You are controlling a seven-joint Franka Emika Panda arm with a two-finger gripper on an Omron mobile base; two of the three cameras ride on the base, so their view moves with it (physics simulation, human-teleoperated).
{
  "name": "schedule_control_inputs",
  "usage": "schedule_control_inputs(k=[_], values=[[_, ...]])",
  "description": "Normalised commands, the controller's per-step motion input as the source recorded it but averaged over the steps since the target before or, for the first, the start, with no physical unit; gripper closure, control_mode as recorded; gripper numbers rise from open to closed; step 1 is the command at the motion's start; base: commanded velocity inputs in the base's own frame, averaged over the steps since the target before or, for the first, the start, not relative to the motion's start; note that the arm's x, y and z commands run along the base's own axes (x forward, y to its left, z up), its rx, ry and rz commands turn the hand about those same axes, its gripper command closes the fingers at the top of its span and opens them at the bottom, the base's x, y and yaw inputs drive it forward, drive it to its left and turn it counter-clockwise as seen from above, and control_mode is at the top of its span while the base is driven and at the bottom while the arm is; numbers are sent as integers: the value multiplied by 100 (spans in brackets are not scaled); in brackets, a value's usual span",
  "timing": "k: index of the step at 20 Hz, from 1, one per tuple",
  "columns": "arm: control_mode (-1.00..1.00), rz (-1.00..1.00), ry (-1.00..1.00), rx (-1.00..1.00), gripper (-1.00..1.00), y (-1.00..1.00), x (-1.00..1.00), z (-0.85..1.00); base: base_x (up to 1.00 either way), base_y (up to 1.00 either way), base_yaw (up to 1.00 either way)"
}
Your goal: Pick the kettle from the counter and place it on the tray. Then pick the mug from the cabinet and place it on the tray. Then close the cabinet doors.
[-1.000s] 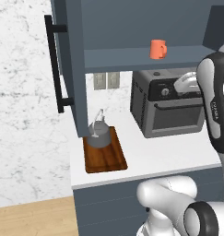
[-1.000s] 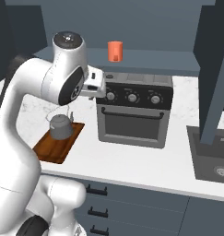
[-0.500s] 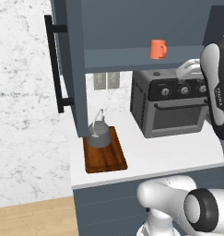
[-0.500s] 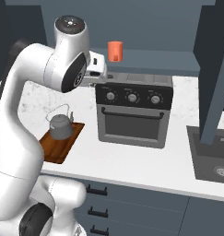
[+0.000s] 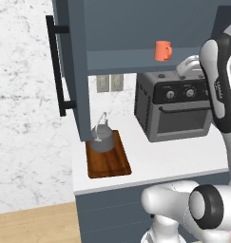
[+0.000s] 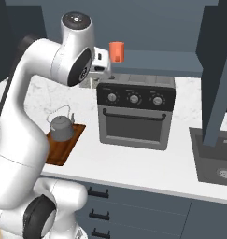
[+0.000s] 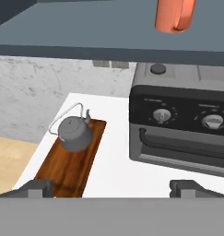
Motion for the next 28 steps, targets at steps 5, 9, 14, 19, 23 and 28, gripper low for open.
schedule_control_inputs(k=[5,9,14,19,23,28], values=[[-100,-2,-34,0,-100,0,17,10,0,0,0],[-100,-2,-29,0,-100,0,24,2,0,0,0],[-100,-5,-11,0,-100,-4,37,13,0,0,0],[-100,-5,0,1,-100,-27,31,4,0,0,0],[-100,0,1,6,-100,-49,0,0,0,0,0],[-100,0,0,5,-100,-21,7,0,0,0,0]])
